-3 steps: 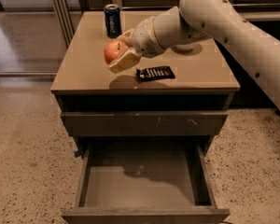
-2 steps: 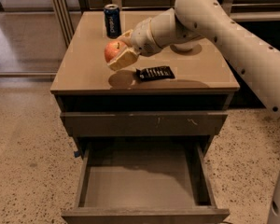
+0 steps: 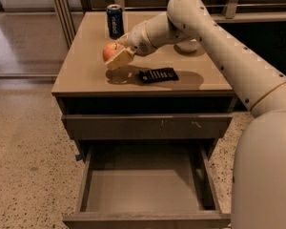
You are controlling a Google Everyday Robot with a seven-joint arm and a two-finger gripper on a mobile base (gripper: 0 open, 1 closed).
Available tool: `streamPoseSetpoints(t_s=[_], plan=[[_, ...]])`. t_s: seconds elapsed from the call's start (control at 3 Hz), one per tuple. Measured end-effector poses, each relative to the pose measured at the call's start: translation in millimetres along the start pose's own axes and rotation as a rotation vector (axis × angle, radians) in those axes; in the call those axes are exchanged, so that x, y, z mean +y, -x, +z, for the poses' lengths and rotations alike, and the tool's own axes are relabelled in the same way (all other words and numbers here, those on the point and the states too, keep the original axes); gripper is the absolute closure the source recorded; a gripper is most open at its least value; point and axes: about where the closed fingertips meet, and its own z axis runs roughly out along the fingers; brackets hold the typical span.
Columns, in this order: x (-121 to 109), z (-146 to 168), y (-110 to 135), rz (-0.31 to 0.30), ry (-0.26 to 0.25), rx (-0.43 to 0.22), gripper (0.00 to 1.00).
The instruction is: Pick apple from middle drawer and place on counter
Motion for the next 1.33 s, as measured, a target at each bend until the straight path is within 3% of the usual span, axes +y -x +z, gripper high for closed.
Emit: streamPoseSetpoints(t_s=[0.67, 1.33], plan=[[-5.5, 16.6, -12.1, 0.057, 0.036, 0.005, 1.0], [-5.2, 26.2, -19.6, 0.089, 0.077, 0.068, 1.0]])
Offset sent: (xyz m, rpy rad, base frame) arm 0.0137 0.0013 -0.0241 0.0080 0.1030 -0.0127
